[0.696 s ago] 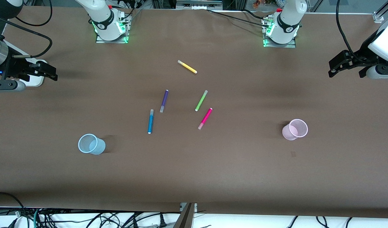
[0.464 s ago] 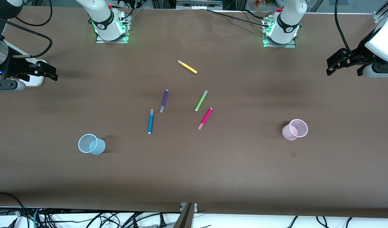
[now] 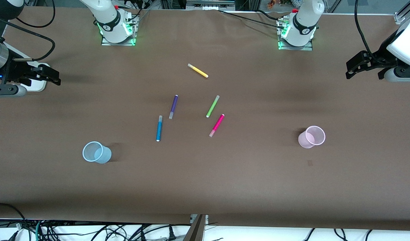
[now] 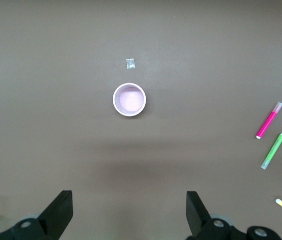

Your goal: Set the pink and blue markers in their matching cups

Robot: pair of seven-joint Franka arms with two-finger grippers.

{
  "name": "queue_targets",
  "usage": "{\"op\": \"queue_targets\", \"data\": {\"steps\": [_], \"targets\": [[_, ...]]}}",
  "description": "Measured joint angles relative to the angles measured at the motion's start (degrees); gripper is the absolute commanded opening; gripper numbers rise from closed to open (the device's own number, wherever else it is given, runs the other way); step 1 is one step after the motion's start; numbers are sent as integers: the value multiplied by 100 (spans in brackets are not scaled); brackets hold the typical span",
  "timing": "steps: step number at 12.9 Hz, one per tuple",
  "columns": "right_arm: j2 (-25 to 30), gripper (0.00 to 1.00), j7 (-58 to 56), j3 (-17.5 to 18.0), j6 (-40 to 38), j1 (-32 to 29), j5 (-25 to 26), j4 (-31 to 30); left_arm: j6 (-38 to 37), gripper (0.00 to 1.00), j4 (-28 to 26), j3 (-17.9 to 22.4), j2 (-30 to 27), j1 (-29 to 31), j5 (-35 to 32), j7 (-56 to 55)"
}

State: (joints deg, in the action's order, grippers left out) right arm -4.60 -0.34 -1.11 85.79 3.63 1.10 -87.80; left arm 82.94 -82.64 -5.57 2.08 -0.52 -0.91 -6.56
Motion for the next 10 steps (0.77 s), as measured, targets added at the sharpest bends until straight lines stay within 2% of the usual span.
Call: {"op": "queue_targets", "data": {"steps": [10], "targets": [[-411, 100, 0, 13, 15, 9, -8, 1, -11, 100, 0, 14, 5, 2, 0, -57]]}}
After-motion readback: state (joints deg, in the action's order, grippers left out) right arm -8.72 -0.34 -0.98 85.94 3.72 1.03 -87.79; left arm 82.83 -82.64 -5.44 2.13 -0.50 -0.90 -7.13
